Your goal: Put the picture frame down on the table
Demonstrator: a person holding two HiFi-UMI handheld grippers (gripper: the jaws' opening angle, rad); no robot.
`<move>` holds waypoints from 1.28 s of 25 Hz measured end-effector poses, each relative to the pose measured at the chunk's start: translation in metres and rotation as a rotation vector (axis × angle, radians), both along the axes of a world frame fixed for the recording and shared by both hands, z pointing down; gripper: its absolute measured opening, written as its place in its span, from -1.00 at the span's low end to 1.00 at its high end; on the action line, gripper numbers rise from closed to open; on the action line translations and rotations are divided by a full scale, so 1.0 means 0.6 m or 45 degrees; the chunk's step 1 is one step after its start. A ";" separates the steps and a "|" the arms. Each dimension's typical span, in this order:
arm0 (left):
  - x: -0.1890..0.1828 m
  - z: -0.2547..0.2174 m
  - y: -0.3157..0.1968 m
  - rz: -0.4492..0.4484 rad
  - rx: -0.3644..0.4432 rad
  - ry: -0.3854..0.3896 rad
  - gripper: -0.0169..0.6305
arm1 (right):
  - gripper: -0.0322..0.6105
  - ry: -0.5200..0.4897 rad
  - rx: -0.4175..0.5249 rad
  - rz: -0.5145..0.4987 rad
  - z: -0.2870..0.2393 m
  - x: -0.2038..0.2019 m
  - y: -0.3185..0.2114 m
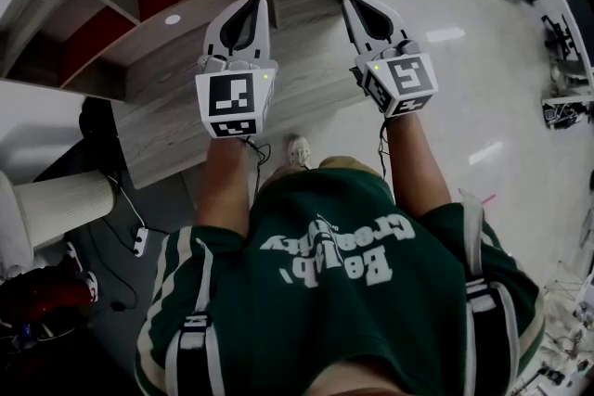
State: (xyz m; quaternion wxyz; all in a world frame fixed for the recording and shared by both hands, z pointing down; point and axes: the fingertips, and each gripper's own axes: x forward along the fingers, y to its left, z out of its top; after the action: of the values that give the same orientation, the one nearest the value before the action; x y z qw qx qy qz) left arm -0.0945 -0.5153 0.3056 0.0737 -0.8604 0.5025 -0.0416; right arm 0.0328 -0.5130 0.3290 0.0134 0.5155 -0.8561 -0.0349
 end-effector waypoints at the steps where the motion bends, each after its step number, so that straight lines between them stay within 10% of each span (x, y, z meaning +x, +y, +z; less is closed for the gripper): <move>1: 0.006 0.001 0.015 -0.001 -0.002 0.001 -0.89 | -0.79 0.003 0.004 -0.008 0.000 0.003 0.014; 32: 0.116 -0.046 0.595 -0.134 0.080 -0.064 -0.89 | -0.79 -0.063 0.049 -0.103 -0.024 0.109 0.569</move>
State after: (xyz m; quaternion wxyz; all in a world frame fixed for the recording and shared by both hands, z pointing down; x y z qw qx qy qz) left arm -0.0248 -0.1584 0.2780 0.1112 -0.8288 0.5460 -0.0514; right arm 0.0982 -0.1714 0.3144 -0.0192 0.4812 -0.8755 -0.0393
